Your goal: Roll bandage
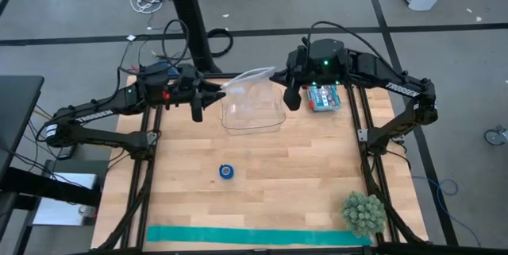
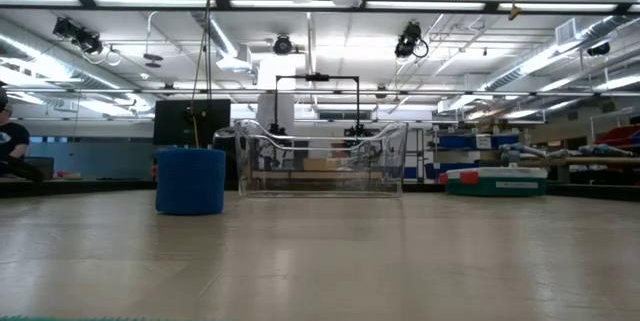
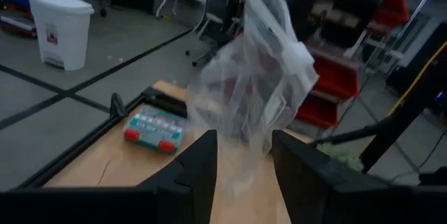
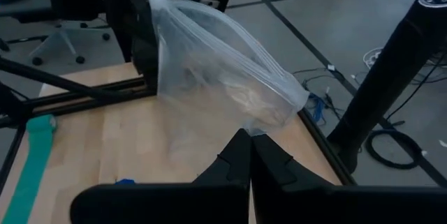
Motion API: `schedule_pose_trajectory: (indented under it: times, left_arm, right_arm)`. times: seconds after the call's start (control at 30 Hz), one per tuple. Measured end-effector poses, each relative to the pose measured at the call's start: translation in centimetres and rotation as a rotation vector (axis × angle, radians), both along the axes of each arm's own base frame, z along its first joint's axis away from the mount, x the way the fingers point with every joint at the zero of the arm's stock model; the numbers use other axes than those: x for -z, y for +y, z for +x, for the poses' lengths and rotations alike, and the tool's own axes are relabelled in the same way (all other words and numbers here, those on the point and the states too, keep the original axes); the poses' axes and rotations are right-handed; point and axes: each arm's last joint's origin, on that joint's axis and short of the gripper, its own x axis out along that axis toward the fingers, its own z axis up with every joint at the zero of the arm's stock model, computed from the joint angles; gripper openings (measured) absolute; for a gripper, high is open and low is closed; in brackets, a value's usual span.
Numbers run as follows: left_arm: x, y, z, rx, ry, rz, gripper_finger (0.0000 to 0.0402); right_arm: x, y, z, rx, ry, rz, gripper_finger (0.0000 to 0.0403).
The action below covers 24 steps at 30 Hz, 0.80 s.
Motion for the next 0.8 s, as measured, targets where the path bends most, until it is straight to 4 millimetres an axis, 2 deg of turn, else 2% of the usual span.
schedule_pose_trajectory:
  times: [0.33, 0.5, 0.7, 0.8]
  left_arm:
    - [-0.2, -0.2, 0.0, 0.060, -0.021, -0.002, 0.0145]
    - [-0.3, -0.2, 0.0, 0.078, -0.028, -0.003, 0.0145]
    - [-0.3, -0.1, 0.0, 0.018, -0.035, 0.000, 0.0135]
    - [-0.3, 0.1, 0.0, -0.025, -0.034, 0.002, 0.0116]
  right_arm:
    - [-0.1, -0.1, 0.1, 0.019, -0.013, -0.012, 0.0000]
    - [0.4, -0.2, 1.0, 0.015, -0.006, -0.009, 0.0000]
    - [0.6, 0.4, 1.8, -0.011, -0.019, -0.009, 0.0000]
    - [0.7, 0.5, 2.0, -0.008, -0.019, 0.008, 0.0000]
